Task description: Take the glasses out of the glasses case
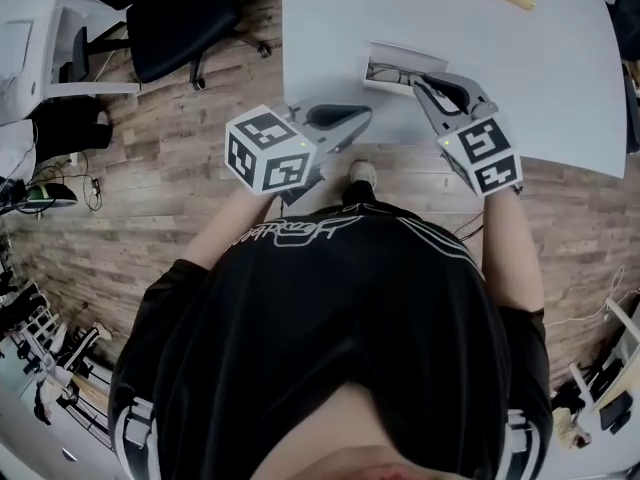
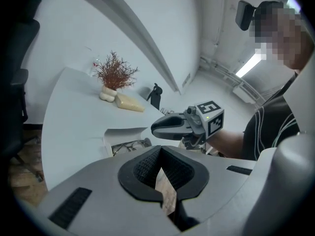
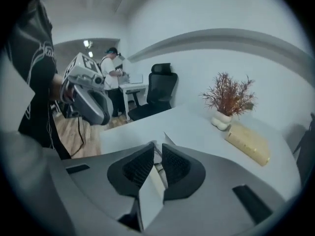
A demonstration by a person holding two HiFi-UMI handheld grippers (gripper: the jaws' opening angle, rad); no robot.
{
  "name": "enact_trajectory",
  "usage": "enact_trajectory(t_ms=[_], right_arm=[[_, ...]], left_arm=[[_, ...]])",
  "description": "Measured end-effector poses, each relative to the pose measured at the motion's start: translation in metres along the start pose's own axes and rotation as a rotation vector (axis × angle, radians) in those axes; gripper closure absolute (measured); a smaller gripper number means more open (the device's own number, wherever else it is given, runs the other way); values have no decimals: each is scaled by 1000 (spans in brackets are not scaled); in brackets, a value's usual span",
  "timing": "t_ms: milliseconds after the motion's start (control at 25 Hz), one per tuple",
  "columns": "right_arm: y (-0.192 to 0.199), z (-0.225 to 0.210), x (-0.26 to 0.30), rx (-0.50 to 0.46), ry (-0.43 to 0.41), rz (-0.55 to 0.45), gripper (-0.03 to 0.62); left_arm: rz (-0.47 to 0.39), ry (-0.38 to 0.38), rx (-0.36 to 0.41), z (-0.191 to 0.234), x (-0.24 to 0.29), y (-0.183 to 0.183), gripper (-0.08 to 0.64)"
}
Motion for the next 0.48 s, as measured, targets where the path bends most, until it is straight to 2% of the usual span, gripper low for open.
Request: enact_trajectory(t_ms=[320,480], right_arm=[[24,-7,37,-230,-60,185,580],[34,-11,53,-324,-75,243,580]], left_arm=[[-34,-47,-34,17,-1,-6,552],[-45,-68,-67,24,-2,-3,552]])
Point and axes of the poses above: the fingertips, and each gripper's own axes: x forward along the fingers, z to its left, y out of its underside, the point moved 1 cm from there along -x, backward along the fingers, and after that the axes turned 6 degrees about x, right-handed, at the moved point
